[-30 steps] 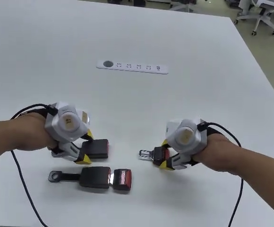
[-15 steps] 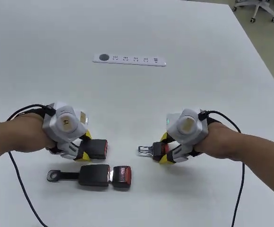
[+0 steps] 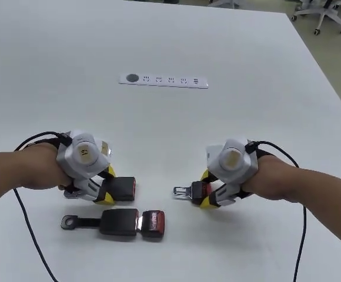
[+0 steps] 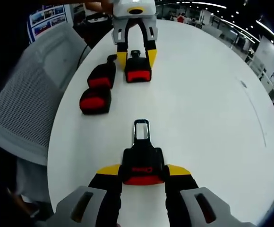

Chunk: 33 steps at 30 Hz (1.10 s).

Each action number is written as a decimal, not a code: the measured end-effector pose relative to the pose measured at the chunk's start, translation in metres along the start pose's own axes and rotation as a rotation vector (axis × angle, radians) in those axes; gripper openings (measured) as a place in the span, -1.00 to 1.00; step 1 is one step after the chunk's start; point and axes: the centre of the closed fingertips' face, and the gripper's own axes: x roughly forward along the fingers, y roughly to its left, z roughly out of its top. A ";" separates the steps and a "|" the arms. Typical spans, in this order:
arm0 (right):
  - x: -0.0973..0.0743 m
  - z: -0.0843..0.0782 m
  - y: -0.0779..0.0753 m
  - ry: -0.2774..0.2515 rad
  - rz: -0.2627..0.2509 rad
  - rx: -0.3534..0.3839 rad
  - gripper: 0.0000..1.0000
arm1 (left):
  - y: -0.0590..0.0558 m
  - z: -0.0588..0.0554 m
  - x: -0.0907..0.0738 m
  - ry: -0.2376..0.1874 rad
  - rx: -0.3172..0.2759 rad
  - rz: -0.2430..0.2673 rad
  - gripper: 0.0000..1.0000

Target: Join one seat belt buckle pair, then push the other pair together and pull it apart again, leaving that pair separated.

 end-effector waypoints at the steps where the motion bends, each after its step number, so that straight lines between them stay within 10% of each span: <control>1: -0.001 0.000 0.001 0.005 -0.001 -0.001 -0.36 | 0.000 0.000 0.000 0.003 0.003 -0.001 -0.34; 33: 0.044 0.081 0.004 -0.014 -0.015 -0.035 -0.36 | 0.001 -0.003 0.002 0.032 -0.008 0.012 -0.34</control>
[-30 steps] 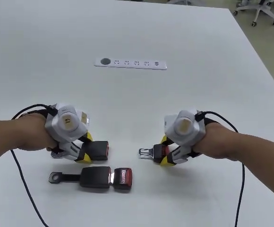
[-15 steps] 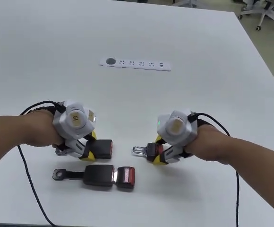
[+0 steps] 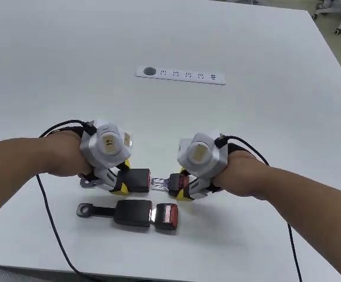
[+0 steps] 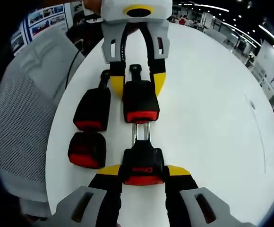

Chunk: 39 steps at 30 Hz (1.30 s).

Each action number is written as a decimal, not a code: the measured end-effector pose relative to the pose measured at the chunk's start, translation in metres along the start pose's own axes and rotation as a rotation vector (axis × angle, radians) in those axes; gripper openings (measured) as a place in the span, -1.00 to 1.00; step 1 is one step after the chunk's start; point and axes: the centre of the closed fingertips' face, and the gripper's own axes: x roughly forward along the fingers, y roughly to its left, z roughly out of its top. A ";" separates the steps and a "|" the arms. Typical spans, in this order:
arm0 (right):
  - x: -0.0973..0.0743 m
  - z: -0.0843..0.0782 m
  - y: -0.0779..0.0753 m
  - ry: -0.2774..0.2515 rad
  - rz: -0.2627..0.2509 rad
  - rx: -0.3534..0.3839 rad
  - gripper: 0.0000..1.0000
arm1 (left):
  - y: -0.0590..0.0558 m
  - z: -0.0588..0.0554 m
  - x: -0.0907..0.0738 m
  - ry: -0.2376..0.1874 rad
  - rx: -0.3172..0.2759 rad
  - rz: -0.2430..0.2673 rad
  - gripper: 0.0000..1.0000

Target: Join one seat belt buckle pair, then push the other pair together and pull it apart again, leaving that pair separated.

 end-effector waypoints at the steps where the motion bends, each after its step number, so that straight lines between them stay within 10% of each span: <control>1: 0.001 0.001 0.000 0.000 -0.003 -0.007 -0.36 | 0.000 0.000 0.000 -0.001 -0.002 0.000 -0.34; 39: 0.011 0.025 0.002 -0.038 0.020 -0.033 -0.41 | -0.002 0.002 0.001 0.013 0.046 -0.014 -0.38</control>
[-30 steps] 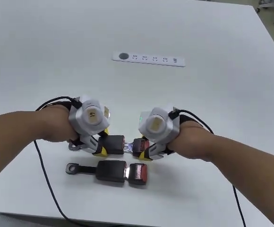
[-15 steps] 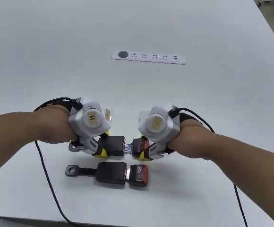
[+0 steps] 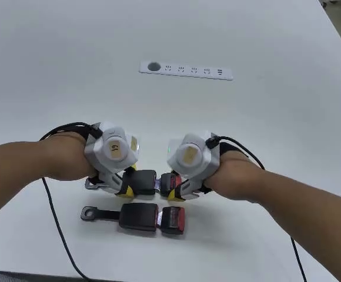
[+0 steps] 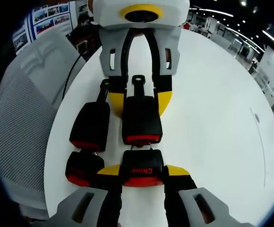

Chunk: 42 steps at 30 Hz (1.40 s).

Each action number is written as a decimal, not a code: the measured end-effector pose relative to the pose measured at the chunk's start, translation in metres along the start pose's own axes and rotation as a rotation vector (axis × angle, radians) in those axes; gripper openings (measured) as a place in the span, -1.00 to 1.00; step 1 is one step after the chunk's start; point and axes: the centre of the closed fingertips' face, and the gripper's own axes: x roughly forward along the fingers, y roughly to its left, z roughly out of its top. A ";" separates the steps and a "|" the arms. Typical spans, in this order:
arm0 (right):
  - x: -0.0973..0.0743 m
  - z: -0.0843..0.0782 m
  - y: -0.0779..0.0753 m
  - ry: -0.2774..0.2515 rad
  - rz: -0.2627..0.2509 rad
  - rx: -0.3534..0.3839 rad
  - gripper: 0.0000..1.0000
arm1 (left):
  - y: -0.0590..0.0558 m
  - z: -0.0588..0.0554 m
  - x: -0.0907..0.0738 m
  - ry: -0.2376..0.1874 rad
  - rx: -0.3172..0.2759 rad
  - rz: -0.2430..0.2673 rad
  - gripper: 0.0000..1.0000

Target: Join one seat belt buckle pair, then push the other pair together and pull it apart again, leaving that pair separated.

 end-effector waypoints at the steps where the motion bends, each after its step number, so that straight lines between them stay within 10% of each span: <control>1: 0.001 0.001 0.000 0.001 -0.002 0.001 -0.41 | 0.000 0.001 0.000 0.002 0.001 0.000 -0.38; 42: -0.005 -0.012 -0.001 0.028 -0.005 0.011 -0.38 | 0.002 -0.002 0.001 0.010 -0.013 0.009 -0.37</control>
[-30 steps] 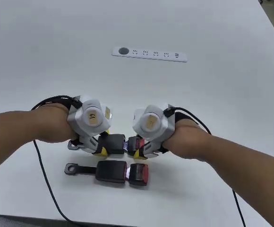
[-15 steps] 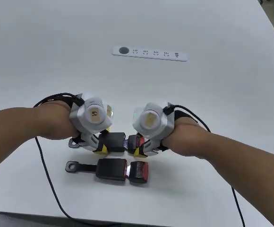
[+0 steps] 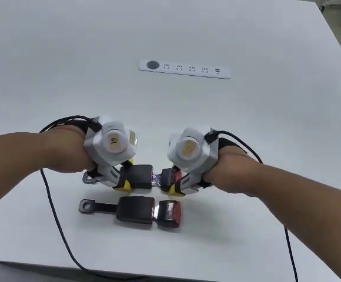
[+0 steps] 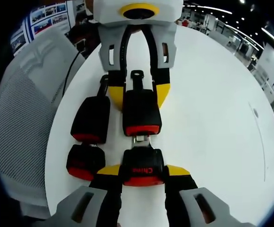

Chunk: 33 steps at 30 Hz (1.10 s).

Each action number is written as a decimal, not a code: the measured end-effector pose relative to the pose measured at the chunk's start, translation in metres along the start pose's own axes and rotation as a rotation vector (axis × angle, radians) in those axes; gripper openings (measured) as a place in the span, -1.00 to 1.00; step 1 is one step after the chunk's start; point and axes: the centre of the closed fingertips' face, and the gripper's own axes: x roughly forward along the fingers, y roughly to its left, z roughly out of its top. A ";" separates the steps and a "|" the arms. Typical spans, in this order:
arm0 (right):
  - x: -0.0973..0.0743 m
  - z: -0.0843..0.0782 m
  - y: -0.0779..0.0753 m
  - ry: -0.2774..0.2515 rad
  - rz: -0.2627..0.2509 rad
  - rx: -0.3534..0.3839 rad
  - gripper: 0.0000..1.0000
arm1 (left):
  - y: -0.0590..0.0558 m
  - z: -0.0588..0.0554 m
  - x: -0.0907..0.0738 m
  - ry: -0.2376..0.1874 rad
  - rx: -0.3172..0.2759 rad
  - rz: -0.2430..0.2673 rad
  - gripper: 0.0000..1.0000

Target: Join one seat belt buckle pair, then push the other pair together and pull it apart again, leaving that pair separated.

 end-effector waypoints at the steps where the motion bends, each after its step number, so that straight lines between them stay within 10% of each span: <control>1: 0.000 -0.001 0.000 -0.002 0.000 0.001 -0.38 | -0.001 0.001 0.000 0.000 0.000 0.000 -0.37; 33: -0.053 -0.096 0.003 0.045 -0.041 0.089 -0.36 | 0.001 -0.001 0.000 -0.003 0.000 -0.003 -0.35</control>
